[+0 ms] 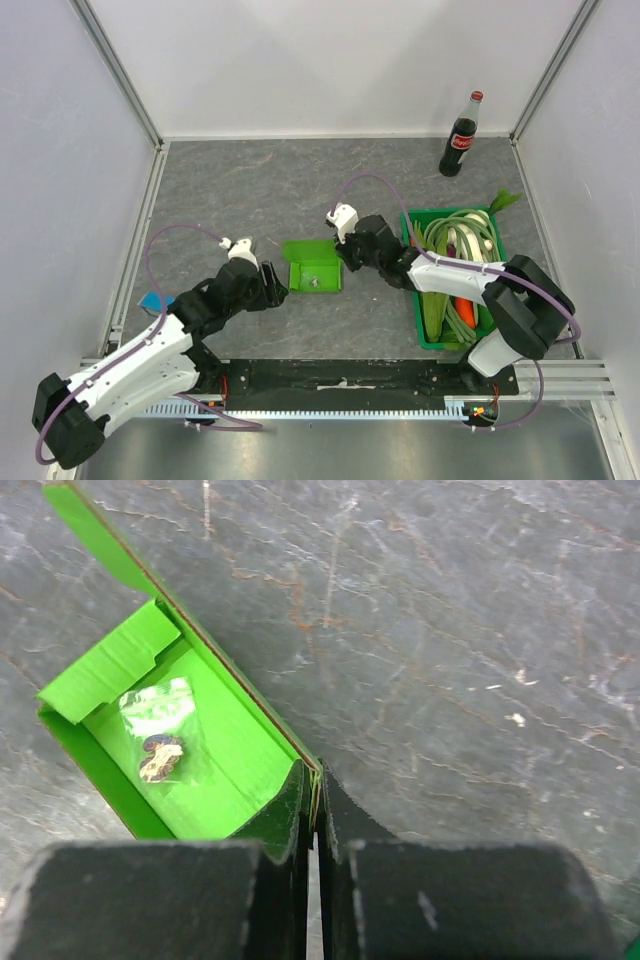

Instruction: Fold the paper box

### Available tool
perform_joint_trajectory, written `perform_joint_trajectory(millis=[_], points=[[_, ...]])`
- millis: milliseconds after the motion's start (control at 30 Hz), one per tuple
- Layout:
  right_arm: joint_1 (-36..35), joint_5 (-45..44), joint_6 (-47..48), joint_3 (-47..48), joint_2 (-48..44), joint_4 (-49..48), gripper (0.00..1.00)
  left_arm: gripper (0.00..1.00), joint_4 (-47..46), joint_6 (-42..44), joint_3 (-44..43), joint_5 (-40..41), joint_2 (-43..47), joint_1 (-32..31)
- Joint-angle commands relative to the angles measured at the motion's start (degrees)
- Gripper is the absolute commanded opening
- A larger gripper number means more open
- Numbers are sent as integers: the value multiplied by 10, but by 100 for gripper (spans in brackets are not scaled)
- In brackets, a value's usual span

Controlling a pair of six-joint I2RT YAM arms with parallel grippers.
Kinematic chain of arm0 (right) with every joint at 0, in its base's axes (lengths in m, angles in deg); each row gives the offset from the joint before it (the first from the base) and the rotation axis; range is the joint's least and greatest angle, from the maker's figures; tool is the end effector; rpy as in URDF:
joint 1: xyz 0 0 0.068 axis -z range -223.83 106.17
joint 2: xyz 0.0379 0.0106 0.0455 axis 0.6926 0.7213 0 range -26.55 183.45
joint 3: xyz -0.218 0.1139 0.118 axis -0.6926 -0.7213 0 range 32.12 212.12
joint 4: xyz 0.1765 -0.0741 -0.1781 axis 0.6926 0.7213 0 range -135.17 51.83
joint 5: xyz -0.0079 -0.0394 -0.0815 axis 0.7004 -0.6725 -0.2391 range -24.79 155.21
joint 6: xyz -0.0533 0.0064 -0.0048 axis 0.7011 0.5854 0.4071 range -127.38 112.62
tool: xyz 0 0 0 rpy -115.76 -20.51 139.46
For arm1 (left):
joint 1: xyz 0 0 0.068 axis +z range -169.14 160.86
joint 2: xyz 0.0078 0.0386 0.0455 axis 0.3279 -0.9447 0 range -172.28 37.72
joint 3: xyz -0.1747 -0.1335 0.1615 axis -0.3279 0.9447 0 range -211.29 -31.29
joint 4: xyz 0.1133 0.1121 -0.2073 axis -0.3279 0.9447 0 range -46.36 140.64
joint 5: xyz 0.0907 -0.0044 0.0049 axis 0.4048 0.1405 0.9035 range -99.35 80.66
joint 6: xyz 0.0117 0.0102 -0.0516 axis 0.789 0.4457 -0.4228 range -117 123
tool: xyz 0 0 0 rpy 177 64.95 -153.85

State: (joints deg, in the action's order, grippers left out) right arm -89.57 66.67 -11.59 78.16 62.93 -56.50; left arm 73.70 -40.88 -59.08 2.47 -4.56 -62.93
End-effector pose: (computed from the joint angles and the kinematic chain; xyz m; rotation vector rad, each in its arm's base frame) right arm 0.2294 0.2366 0.1943 -0.7868 2.0322 0.5339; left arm 0.1166 -0.1018 0.2115 -0.1052 2.3846 -0.5137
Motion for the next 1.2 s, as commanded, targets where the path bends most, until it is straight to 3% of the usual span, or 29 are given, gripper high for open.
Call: perform_joint_trajectory(millis=[0, 167, 233, 300, 400, 567, 700, 767, 1167], points=[[24, 49, 59, 9, -20, 14, 6, 64, -114, 72, -24, -109, -57, 63], [32, 24, 49, 10, -2, 7, 9, 53, -203, 94, -31, -156, -165, 92], [34, 7, 19, 10, 4, 7, 23, 51, -219, 103, -40, -160, -199, 98], [38, -27, -13, 23, 8, 33, 47, 51, -231, 107, -46, -150, -210, 98], [40, -59, -81, 39, 8, 104, 62, 55, -230, 115, -54, -142, -222, 102], [40, -80, -242, 16, -29, 184, 73, 65, -236, 119, -56, -141, -242, 109], [29, -69, -390, -49, -57, 145, 70, 62, -242, 130, -62, -135, -276, 118], [1, -115, -440, -53, -55, 133, 68, 59, -243, 135, -66, -129, -286, 119], [-58, -237, -484, -47, -28, 83, 49, 46, -270, 150, -80, -105, -351, 119]])
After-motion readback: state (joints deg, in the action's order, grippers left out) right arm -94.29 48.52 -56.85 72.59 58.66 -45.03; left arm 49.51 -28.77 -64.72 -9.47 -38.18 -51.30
